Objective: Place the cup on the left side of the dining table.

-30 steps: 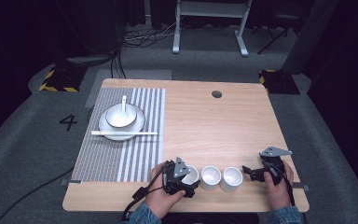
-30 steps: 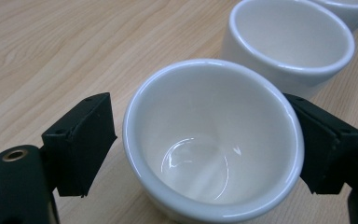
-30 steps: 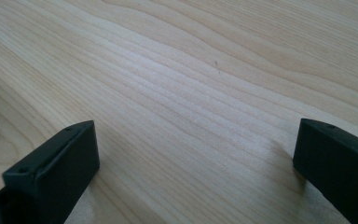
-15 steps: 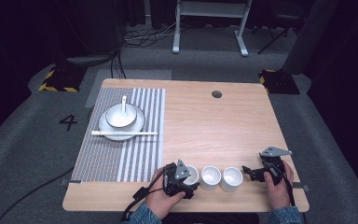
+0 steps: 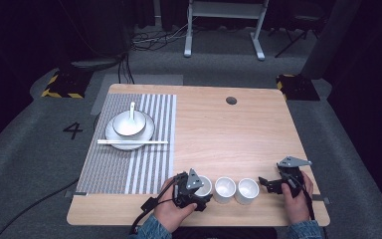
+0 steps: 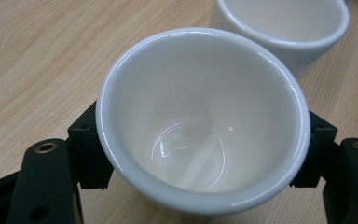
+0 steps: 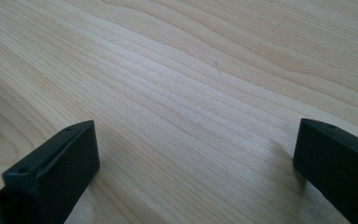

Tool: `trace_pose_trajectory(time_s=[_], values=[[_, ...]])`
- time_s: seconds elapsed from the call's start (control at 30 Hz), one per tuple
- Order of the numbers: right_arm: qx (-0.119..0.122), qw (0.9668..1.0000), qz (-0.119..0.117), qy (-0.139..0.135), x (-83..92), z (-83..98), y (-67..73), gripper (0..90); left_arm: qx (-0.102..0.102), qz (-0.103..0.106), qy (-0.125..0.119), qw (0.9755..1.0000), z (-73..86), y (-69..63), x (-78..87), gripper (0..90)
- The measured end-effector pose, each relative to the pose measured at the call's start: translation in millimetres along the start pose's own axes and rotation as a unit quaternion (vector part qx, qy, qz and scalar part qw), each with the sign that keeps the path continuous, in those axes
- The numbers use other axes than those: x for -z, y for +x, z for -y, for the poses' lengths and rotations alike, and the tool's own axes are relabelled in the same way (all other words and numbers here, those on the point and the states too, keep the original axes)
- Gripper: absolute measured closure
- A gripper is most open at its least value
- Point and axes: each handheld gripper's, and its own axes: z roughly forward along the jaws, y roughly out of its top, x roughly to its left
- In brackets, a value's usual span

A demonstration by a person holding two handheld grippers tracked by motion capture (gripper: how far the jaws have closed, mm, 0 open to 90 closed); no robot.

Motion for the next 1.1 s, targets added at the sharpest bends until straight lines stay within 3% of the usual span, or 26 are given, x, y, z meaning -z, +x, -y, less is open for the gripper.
trace_pose_trajectory(time_s=[1.1], values=[[0.000, 1.0000, 0.000, 0.000, 0.0, 0.1, 0.1, 0.3, 0.013, -0.022, -0.039, 0.9989, -20.5, 25.7, 46.0, 26.4]])
